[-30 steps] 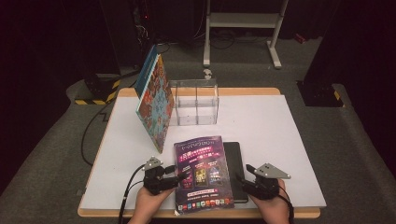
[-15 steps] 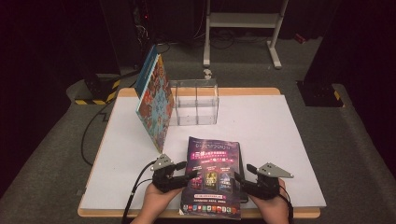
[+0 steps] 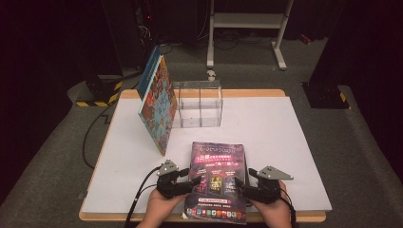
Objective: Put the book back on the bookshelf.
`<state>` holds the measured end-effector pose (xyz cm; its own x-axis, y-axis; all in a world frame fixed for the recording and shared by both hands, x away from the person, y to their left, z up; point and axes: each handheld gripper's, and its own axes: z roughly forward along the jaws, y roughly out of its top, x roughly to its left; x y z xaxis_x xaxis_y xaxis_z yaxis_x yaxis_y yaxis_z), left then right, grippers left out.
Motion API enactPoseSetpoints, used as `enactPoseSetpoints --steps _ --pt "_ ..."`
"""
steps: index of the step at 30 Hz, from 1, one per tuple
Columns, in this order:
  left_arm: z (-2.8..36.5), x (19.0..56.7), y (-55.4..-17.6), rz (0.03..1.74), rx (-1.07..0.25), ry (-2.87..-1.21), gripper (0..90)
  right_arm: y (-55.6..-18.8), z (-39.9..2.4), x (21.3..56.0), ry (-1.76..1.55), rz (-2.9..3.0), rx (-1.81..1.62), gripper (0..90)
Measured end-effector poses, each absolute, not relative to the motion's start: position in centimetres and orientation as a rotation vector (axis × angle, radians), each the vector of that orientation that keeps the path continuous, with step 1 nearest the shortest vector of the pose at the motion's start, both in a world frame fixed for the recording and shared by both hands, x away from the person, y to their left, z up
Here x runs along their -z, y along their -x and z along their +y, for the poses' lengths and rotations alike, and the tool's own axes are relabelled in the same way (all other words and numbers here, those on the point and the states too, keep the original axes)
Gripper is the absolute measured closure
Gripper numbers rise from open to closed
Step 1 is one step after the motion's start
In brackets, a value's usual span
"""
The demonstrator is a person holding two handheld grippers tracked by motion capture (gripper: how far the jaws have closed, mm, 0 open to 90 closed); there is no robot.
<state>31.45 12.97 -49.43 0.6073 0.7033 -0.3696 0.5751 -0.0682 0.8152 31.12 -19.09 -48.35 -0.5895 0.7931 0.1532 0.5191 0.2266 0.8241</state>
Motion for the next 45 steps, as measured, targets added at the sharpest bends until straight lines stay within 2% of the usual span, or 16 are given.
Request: enactPoseSetpoints --steps 1,6,8,9,10,14,17,23,26,28,33,38,40,45 --pt "13.1 49.2 -31.5 1.009 -0.166 -1.796 38.6 -31.2 -19.2 48.4 -1.234 2.202 -1.300 29.8" --pt "12.9 49.2 -31.5 0.979 -0.187 -1.794 37.8 -31.5 -20.1 48.6 -1.290 2.188 -1.317 25.0" --pt "12.7 49.7 -31.4 1.026 -0.192 -1.773 30.9 -31.5 -20.2 48.7 -1.305 2.195 -1.324 21.4" --pt "12.4 50.1 -31.4 1.072 -0.173 -1.711 28.1 -31.6 -20.2 48.8 -1.312 2.199 -1.330 20.3" --pt "13.0 50.2 -31.6 1.046 -0.178 -1.768 26.0 -31.6 -20.1 48.9 -1.318 2.208 -1.339 19.1" --pt "12.6 50.7 -32.5 1.082 -0.053 -1.740 18.8 -31.8 -19.8 49.2 -1.348 2.237 -1.381 17.8" --pt "12.1 50.9 -32.9 1.071 -0.017 -1.744 15.9 -32.3 -19.5 49.4 -1.373 2.262 -1.416 17.3" --pt "11.5 50.3 -32.8 1.031 -0.072 -1.786 21.6 -32.8 -19.0 48.9 -1.377 2.271 -1.357 18.8" --pt "11.6 49.6 -32.7 1.033 -0.109 -1.810 26.6 -33.1 -18.7 48.3 -1.371 2.260 -1.309 25.1" --pt "11.6 49.0 -32.4 1.003 -0.183 -1.832 38.8 -33.5 -18.5 48.0 -1.357 2.257 -1.282 29.8" --pt "11.0 48.1 -32.9 0.977 -0.251 -1.871 50.5 -35.0 -18.0 47.3 -1.347 2.206 -1.245 45.6" --pt "10.6 48.1 -34.8 0.996 -0.257 -1.868 52.8 -37.3 -18.1 47.3 -1.364 2.193 -1.243 48.5" --pt "10.8 48.2 -35.3 1.016 -0.243 -1.863 49.7 -37.8 -18.2 47.4 -1.367 2.192 -1.243 47.3" --pt "11.7 48.8 -34.5 1.036 -0.238 -1.842 36.3 -36.8 -18.4 47.9 -1.382 2.237 -1.251 24.9"
